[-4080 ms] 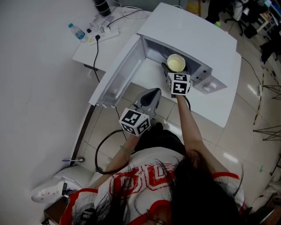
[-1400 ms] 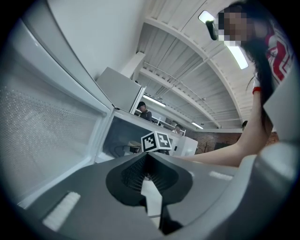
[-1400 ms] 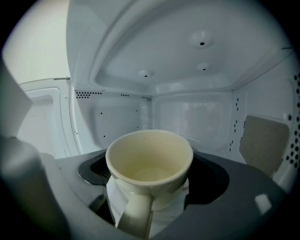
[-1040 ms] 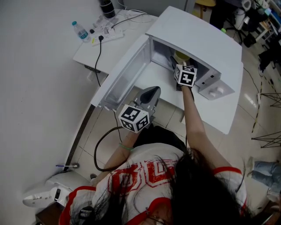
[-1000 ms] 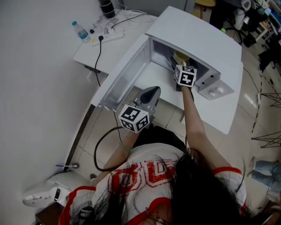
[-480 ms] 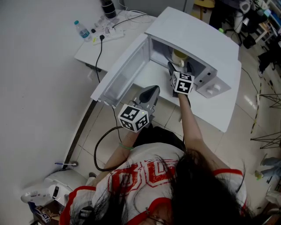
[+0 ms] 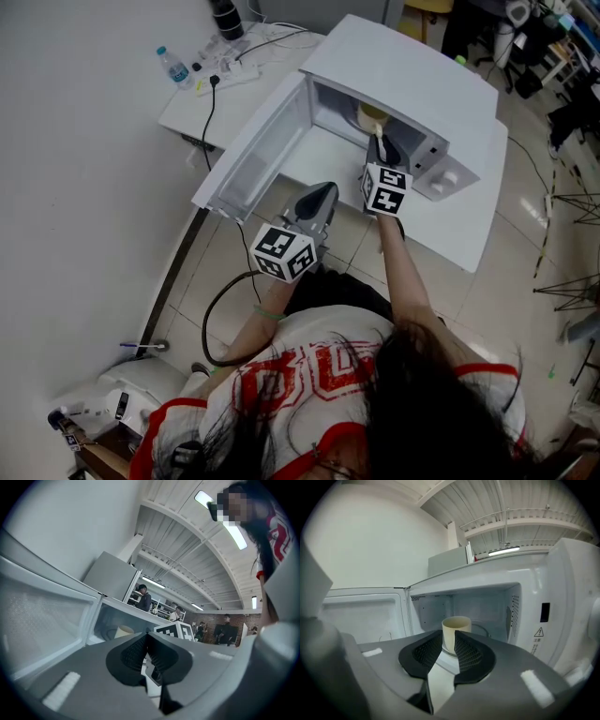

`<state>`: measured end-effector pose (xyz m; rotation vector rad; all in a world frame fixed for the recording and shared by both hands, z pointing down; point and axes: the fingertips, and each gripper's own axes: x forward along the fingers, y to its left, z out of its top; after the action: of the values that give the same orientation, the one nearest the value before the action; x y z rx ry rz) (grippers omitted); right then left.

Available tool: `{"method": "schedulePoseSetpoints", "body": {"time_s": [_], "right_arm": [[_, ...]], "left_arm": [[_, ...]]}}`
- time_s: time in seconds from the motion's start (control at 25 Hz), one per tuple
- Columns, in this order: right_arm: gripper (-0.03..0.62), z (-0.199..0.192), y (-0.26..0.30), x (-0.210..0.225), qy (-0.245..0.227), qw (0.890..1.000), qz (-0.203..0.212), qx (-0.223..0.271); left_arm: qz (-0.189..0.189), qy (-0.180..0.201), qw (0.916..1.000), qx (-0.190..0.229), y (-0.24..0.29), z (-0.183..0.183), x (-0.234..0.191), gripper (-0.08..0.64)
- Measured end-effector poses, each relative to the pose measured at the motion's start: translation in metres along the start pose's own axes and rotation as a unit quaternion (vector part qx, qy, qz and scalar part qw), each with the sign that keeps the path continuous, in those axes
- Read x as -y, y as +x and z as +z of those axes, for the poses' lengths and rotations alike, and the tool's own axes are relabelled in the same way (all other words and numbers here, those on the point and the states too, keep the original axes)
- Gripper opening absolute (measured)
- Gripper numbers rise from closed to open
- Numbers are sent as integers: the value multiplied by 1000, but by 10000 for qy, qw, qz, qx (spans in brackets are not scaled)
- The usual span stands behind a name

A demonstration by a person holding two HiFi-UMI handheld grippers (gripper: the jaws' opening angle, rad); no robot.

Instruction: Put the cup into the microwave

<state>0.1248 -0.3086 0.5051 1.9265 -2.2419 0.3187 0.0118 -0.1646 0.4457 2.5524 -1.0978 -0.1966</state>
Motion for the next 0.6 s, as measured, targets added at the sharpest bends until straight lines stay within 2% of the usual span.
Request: {"method": "schedulePoseSetpoints", "body": {"time_s": [0.32,0.6], "right_arm": [[6,-6,-23,0,-13,9998,49,-166],[3,-8,-36,2,-14,9998,24,-207]], "left_arm": [[-36,-40,10000,-43,-1,9,20,-3],[-166,-88,9998,-99,7,10,22,-3]]}}
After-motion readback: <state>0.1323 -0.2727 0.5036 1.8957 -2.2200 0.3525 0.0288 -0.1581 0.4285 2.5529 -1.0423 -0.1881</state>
